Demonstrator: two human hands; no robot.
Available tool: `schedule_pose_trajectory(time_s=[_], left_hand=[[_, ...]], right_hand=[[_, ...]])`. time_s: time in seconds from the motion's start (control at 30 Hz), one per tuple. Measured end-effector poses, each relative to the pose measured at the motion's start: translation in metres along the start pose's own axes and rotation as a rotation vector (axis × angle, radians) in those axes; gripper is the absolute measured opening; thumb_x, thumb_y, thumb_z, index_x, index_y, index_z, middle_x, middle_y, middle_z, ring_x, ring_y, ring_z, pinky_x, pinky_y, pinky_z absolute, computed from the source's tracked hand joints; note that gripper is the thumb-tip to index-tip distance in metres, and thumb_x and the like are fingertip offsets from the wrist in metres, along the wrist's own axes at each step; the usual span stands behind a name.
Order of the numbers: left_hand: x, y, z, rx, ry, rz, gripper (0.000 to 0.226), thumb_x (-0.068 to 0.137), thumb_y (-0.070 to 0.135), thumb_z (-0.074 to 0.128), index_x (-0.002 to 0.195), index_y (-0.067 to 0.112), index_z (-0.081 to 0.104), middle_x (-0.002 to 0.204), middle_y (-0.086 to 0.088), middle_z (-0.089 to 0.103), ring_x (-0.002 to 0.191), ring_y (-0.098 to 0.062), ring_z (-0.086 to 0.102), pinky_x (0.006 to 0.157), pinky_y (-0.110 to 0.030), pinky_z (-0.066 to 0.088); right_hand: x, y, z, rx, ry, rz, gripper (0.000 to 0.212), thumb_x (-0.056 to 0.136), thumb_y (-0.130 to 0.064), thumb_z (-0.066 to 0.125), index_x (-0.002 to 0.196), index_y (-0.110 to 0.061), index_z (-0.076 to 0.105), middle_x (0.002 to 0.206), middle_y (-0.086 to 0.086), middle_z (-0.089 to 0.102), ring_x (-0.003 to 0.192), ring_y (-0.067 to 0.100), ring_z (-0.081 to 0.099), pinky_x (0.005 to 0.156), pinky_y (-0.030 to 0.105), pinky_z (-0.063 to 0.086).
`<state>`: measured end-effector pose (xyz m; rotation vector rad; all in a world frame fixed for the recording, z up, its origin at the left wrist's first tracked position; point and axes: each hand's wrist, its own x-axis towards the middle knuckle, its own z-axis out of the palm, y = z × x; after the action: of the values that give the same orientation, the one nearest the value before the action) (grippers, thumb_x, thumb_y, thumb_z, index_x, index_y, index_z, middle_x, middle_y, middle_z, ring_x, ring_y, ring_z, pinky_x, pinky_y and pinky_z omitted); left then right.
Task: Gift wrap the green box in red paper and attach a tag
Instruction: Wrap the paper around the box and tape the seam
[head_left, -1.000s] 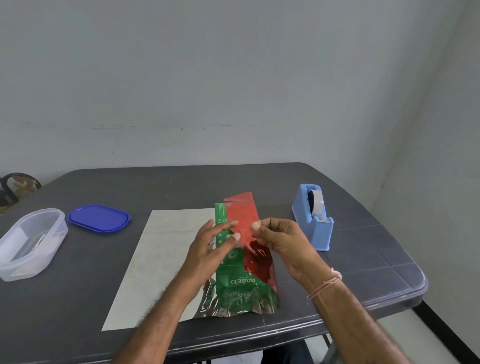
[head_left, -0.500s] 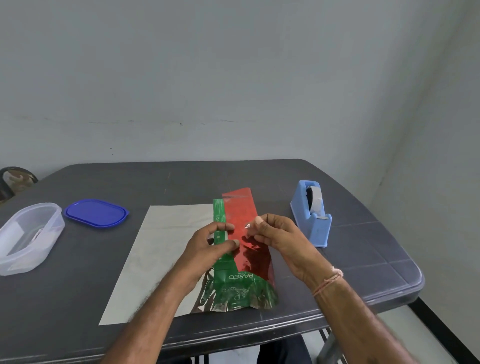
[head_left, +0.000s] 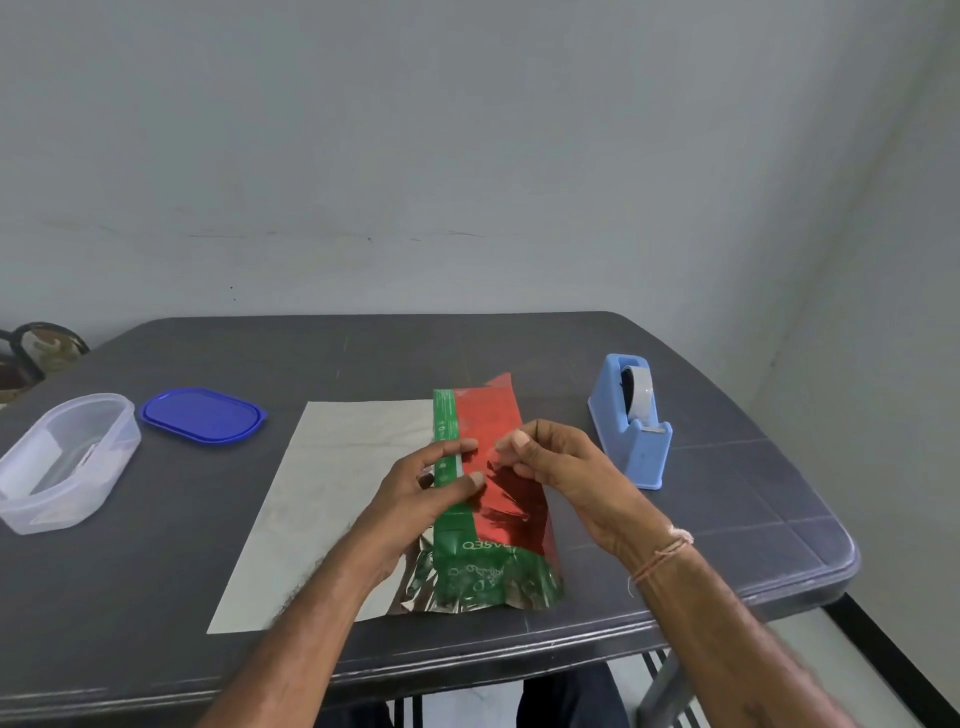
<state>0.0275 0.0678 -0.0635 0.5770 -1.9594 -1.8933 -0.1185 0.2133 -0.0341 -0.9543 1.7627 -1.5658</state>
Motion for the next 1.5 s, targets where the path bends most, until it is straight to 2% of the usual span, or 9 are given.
schedule_pose_trajectory(time_s=[0.13, 0.33, 0.47, 0.67, 0.87, 1.0, 1.1, 1.27, 1.5], left_hand=[[-0.004, -0.005, -0.01, -0.107, -0.085, -0.032, 0.054, 0.082, 0.011, 0.084, 0.126, 0.039, 0.069, 0.134, 0.004, 0.064, 0.111, -0.02, 0.072, 0.092, -0.04, 0.06], [-0.008, -0.001, -0.014, -0.168, -0.129, -0.072, 0.061, 0.081, 0.001, 0.082, 0.131, 0.034, 0.067, 0.127, 0.002, 0.069, 0.104, -0.016, 0.074, 0.083, -0.032, 0.061], [-0.004, -0.005, -0.019, -0.119, -0.129, -0.098, 0.062, 0.079, 0.008, 0.086, 0.128, 0.041, 0.068, 0.121, -0.002, 0.075, 0.11, -0.019, 0.072, 0.094, -0.042, 0.059], [-0.001, -0.01, -0.021, -0.053, -0.142, -0.094, 0.068, 0.067, 0.031, 0.094, 0.125, 0.052, 0.065, 0.13, 0.003, 0.07, 0.123, -0.017, 0.065, 0.105, -0.045, 0.053], [0.002, -0.015, -0.024, 0.042, -0.14, -0.104, 0.075, 0.059, 0.053, 0.095, 0.125, 0.061, 0.06, 0.14, 0.007, 0.063, 0.131, -0.016, 0.058, 0.113, -0.046, 0.045], [0.002, -0.015, -0.024, 0.065, -0.128, -0.102, 0.067, 0.066, 0.044, 0.093, 0.123, 0.061, 0.062, 0.136, 0.009, 0.065, 0.129, -0.011, 0.059, 0.109, -0.042, 0.05], [-0.001, -0.012, -0.023, 0.032, -0.109, -0.116, 0.056, 0.078, 0.024, 0.088, 0.117, 0.057, 0.064, 0.121, 0.007, 0.074, 0.118, -0.008, 0.066, 0.102, -0.039, 0.056], [-0.001, -0.014, -0.024, 0.054, -0.096, -0.113, 0.063, 0.064, 0.043, 0.093, 0.116, 0.064, 0.063, 0.129, 0.009, 0.07, 0.125, -0.01, 0.061, 0.107, -0.041, 0.052], [-0.003, -0.013, -0.022, 0.08, -0.088, -0.078, 0.065, 0.079, 0.03, 0.087, 0.132, 0.052, 0.056, 0.129, 0.016, 0.065, 0.123, 0.002, 0.057, 0.099, -0.024, 0.051]], right_hand=[[0.003, 0.003, 0.0, -0.031, -0.021, -0.006, 0.027, 0.104, -0.026, 0.058, 0.107, -0.001, 0.069, 0.111, 0.016, 0.075, 0.117, 0.034, 0.065, 0.109, 0.042, 0.048], [0.011, -0.002, -0.001, -0.198, -0.128, -0.044, 0.012, 0.103, -0.017, 0.06, 0.103, -0.007, 0.068, 0.105, 0.012, 0.077, 0.107, 0.029, 0.07, 0.099, 0.036, 0.055], [0.023, -0.011, -0.01, -0.417, -0.241, -0.092, 0.005, 0.1, -0.016, 0.064, 0.102, -0.016, 0.069, 0.104, 0.005, 0.076, 0.105, 0.028, 0.07, 0.1, 0.046, 0.055], [0.045, -0.033, -0.006, -0.629, -0.454, -0.118, 0.007, 0.097, -0.012, 0.068, 0.102, -0.017, 0.067, 0.104, -0.002, 0.072, 0.088, 0.01, 0.066, 0.077, 0.024, 0.054], [0.054, -0.033, 0.001, -0.65, -0.518, -0.114, 0.012, 0.092, -0.011, 0.074, 0.099, -0.017, 0.067, 0.103, -0.006, 0.066, 0.086, 0.011, 0.066, 0.074, 0.021, 0.053], [0.049, -0.03, 0.002, -0.604, -0.494, -0.104, 0.012, 0.091, -0.007, 0.075, 0.101, -0.009, 0.067, 0.099, -0.009, 0.065, 0.081, 0.003, 0.064, 0.073, 0.015, 0.052], [0.047, -0.03, 0.004, -0.604, -0.47, -0.13, 0.012, 0.089, -0.009, 0.077, 0.097, -0.013, 0.068, 0.101, -0.008, 0.065, 0.082, 0.007, 0.064, 0.077, 0.02, 0.054], [0.046, -0.028, 0.009, -0.667, -0.428, -0.154, 0.013, 0.086, -0.015, 0.082, 0.092, -0.016, 0.07, 0.101, -0.009, 0.066, 0.084, 0.011, 0.062, 0.085, 0.034, 0.056], [0.044, -0.022, 0.014, -0.732, -0.352, -0.199, 0.013, 0.084, -0.025, 0.083, 0.089, -0.026, 0.072, 0.104, -0.011, 0.065, 0.081, 0.008, 0.06, 0.086, 0.042, 0.058]])
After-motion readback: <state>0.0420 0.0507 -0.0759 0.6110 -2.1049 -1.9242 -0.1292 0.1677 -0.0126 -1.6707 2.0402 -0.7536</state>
